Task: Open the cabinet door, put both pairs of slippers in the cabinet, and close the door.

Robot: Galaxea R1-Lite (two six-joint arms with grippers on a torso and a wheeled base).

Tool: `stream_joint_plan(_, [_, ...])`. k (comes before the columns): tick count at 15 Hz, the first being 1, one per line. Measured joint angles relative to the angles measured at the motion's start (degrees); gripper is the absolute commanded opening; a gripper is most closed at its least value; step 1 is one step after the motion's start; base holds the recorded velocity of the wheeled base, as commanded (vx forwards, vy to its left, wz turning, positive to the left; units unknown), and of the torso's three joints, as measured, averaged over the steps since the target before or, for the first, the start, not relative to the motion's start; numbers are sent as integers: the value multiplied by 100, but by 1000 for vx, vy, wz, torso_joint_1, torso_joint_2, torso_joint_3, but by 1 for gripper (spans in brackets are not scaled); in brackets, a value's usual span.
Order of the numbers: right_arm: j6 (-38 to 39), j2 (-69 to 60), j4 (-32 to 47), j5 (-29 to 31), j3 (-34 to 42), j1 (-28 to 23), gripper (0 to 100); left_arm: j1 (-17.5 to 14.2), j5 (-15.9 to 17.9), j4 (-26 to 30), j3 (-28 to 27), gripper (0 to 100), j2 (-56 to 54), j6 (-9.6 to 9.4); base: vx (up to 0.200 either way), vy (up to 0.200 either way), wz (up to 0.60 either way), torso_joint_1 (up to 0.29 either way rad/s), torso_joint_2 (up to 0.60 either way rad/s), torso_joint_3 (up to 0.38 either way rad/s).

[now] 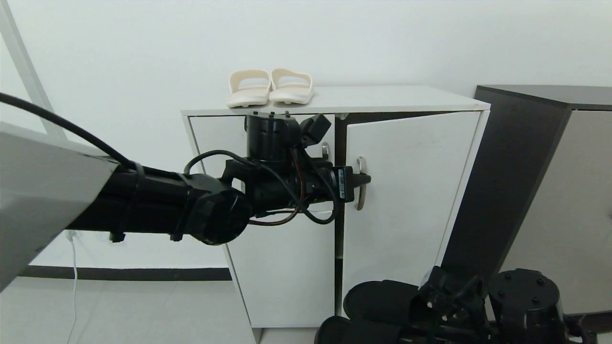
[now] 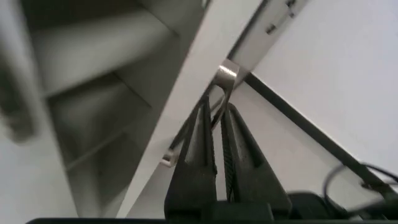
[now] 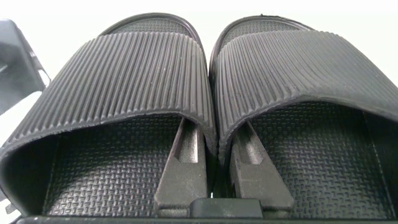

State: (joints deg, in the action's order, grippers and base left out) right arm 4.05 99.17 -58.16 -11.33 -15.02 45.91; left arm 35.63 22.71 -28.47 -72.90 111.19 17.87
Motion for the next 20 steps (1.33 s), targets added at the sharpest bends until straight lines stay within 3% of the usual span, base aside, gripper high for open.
stream_joint_plan(5, [-9,-63,-82,13,107,218,0,133,-18,-514,1031,0,-807,7,0,0,0,0,0,0])
stream_joint_plan(7, [-11,-66,-150,22,144,307,0,-35,6,-878,1421,0,-1029,20,0,0,0,0,0,0])
stream_joint_plan(8, [-11,-66,-151,29,152,323,0,-129,17,-1013,1519,0,-1078,117,0,0,0,0,0,0])
stream_joint_plan(13, [-11,-55,-143,35,152,390,0,-334,33,-1655,1130,0,-623,514,0,0,0,0,0,0])
stream_joint_plan(18, [-11,-2,-140,35,163,472,0,-333,13,-1688,551,0,41,534,0,0,0,0,0,0])
stream_joint_plan(20, [-9,37,-139,38,168,524,0,-317,11,-1688,501,0,162,533,-200,0,0,2,2,2])
